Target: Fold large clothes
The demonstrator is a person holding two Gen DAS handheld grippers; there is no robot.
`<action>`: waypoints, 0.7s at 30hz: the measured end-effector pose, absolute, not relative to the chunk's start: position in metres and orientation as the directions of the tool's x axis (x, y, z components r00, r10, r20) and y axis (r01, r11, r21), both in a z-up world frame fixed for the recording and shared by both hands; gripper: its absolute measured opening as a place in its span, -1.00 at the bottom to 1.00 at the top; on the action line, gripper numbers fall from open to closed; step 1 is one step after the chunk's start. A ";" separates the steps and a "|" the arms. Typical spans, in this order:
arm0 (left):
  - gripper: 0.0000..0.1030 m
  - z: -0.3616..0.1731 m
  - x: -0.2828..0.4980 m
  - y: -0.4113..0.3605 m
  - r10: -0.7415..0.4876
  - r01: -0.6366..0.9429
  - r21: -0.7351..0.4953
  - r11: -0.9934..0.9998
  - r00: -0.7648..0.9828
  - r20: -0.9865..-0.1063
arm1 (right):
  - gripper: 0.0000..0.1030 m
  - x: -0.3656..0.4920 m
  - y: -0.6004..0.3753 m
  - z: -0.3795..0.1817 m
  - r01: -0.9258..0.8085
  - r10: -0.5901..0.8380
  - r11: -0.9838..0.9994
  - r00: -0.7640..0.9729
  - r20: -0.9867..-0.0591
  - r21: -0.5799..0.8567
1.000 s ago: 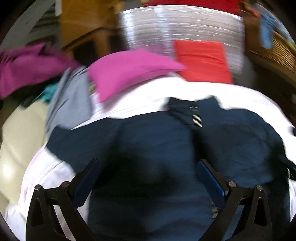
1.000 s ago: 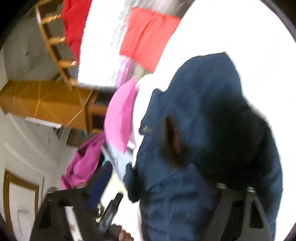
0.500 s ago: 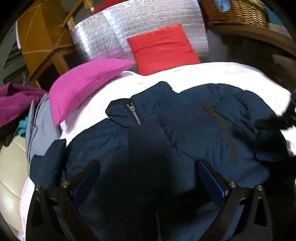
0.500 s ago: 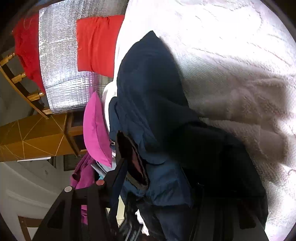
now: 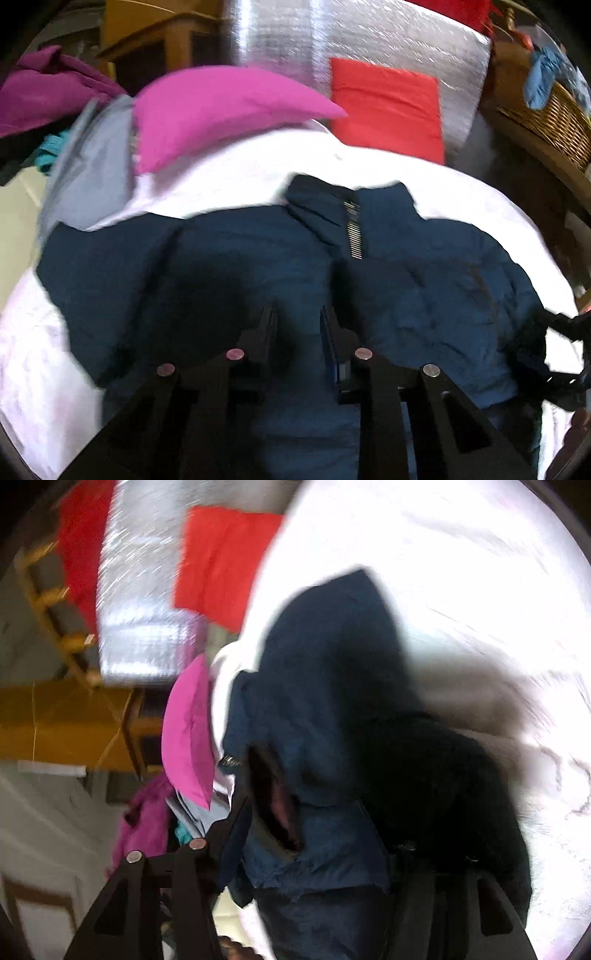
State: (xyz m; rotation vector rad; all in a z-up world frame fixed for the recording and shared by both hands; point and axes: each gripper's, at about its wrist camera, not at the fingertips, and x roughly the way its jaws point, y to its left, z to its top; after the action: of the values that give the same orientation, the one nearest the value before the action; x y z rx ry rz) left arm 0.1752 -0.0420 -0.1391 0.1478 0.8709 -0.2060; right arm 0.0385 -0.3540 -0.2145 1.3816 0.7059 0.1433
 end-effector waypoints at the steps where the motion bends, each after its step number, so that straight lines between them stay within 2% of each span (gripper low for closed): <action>1: -0.47 -0.135 0.174 -0.032 -0.096 0.222 0.062 0.973 0.636 -0.765 | 0.19 0.044 -0.349 -0.213 0.270 0.516 0.200 0.788 -0.335 0.942; 3: -0.20 -0.128 0.174 -0.010 -0.060 0.185 0.080 0.979 0.648 -0.759 | 0.42 0.054 -0.340 -0.215 0.252 0.544 0.180 0.780 -0.310 0.951; 4: 0.08 -0.124 0.174 0.005 -0.026 0.151 0.096 0.984 0.654 -0.756 | 0.45 0.060 -0.335 -0.217 0.257 0.546 0.179 0.777 -0.313 0.950; 5: 0.24 -0.122 0.175 0.017 0.002 0.121 0.109 0.987 0.660 -0.751 | 0.45 0.066 -0.330 -0.219 0.259 0.547 0.189 0.773 -0.320 0.947; 8: 0.28 -0.113 0.180 0.069 0.093 0.007 0.133 0.991 0.677 -0.730 | 0.46 0.090 -0.306 -0.218 0.260 0.568 0.253 0.740 -0.360 0.932; 10: 0.43 -0.112 0.185 0.108 0.124 -0.068 0.105 0.992 0.662 -0.740 | 0.46 0.099 -0.291 -0.209 0.209 0.586 0.280 0.736 -0.340 0.937; 11: 0.44 -0.114 0.189 0.131 0.135 -0.117 0.077 0.990 0.647 -0.751 | 0.46 0.101 -0.281 -0.201 0.157 0.606 0.290 0.734 -0.308 0.944; 13: 0.44 -0.122 0.198 0.172 0.142 -0.208 0.016 0.978 0.611 -0.779 | 0.46 0.100 -0.247 -0.160 -0.070 0.692 0.313 0.700 -0.177 0.947; 16: 0.44 -0.134 0.207 0.227 0.120 -0.331 -0.095 0.939 0.574 -0.810 | 0.46 0.083 -0.212 -0.108 -0.335 0.755 0.396 0.649 -0.095 0.855; 18: 0.44 -0.142 0.215 0.247 0.082 -0.380 -0.170 0.909 0.564 -0.822 | 0.54 0.075 -0.211 -0.102 -0.351 0.738 0.447 0.665 -0.117 0.822; 21: 0.44 -0.154 0.226 0.262 0.038 -0.394 -0.247 0.885 0.590 -0.806 | 0.60 0.077 -0.232 -0.123 -0.187 0.655 0.521 0.713 -0.249 0.833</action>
State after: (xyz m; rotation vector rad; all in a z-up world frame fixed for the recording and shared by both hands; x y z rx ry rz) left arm 0.2262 0.2619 -0.1537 -0.4285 0.9111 0.2606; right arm 0.0774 -0.2325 -0.1230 0.8882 0.5948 0.5415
